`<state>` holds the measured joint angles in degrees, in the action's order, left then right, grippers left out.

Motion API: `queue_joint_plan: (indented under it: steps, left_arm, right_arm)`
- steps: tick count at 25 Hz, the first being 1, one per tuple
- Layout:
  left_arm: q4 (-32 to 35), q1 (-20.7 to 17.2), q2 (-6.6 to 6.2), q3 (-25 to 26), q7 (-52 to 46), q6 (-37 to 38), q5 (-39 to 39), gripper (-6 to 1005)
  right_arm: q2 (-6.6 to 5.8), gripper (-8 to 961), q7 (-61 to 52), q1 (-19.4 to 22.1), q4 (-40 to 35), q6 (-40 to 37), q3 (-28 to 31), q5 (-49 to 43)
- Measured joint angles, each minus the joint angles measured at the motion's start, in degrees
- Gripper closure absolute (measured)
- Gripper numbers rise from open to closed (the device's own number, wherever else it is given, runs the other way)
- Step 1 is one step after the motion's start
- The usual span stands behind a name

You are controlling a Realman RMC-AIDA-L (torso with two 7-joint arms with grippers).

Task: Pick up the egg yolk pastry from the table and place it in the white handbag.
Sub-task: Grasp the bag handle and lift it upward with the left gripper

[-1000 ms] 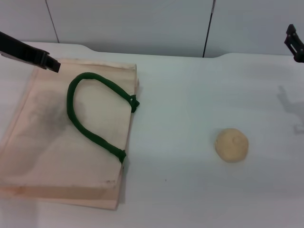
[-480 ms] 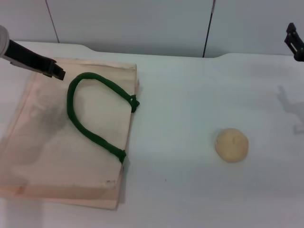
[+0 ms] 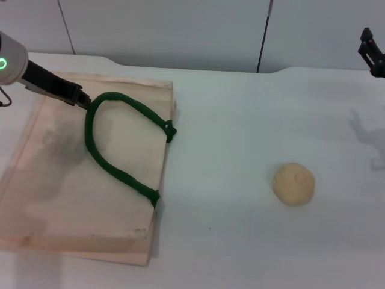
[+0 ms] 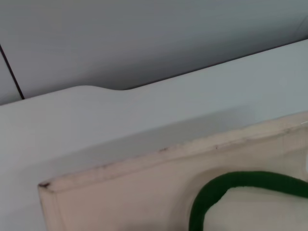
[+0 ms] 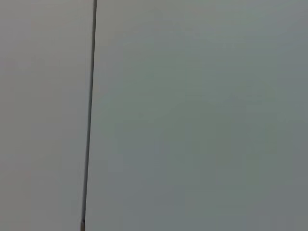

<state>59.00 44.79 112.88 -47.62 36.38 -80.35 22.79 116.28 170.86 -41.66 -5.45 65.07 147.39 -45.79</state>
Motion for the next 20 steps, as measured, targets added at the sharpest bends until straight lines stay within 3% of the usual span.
queue_joint_plan:
  steps: [20]
  left_arm:
    - [-7.5,1.8,-0.02,-0.1,0.2,7.2,-2.9,693]
  right_arm:
    - [0.0,186,0.0,-0.5,-0.8,1.5,0.0,-0.7]
